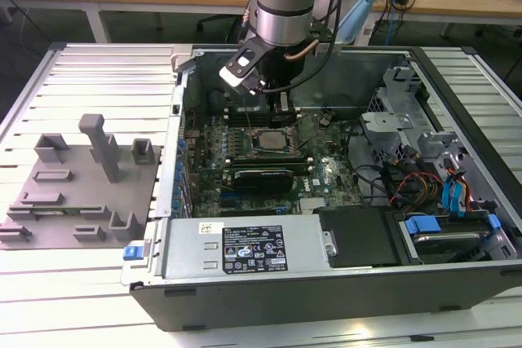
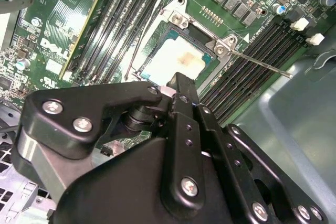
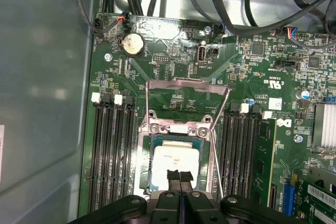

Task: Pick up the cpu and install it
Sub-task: 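Close the cpu cover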

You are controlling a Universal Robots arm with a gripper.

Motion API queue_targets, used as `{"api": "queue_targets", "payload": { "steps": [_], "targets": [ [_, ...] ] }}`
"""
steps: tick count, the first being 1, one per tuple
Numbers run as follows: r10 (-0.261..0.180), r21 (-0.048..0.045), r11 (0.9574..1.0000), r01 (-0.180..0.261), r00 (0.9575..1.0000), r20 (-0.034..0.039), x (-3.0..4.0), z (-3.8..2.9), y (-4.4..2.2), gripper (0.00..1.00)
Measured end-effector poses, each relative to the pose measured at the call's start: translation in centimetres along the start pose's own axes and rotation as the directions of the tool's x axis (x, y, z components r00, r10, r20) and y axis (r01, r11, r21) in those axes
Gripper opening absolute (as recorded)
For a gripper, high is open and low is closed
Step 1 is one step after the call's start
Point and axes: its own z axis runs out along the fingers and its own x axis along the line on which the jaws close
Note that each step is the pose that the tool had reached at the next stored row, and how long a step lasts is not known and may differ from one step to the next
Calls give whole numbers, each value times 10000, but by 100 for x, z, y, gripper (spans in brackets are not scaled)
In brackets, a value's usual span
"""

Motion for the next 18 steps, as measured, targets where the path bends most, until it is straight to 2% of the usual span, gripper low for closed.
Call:
{"api": "queue_targets", "payload": {
  "steps": [8, 9, 10, 11, 18],
  "targets": [
    [0, 0, 10000, 0, 10000, 0, 0, -2, 0, 11],
    [0, 0, 10000, 0, 10000, 0, -1, -60, 1, 11],
    [0, 1, 10000, 0, 10000, 1, -3, -162, 3, 11],
    [0, 0, 10000, 0, 10000, 0, -3, -217, 4, 11],
    [0, 1, 10000, 0, 10000, 0, -5, -284, 6, 11]
  ]
}}
